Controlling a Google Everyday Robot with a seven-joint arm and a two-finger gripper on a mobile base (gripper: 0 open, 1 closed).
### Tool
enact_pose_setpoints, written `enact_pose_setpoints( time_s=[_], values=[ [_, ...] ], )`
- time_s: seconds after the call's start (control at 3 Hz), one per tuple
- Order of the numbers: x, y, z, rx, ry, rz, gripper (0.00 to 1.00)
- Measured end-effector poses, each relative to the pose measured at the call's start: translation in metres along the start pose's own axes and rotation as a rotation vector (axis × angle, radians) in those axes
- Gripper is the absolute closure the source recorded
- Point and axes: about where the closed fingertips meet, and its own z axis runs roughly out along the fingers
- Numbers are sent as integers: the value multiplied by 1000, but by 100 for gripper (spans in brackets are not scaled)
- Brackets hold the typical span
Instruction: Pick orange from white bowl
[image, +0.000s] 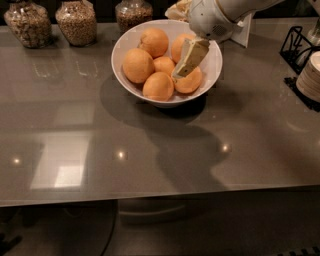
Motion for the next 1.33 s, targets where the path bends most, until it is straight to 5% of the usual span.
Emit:
enact_pose_setpoints(
  time_s=[0.33, 1.33],
  values=[
    [-10, -12, 18, -4, -14, -41, 28],
    [-32, -16, 71, -80, -44, -102, 31]
  ],
)
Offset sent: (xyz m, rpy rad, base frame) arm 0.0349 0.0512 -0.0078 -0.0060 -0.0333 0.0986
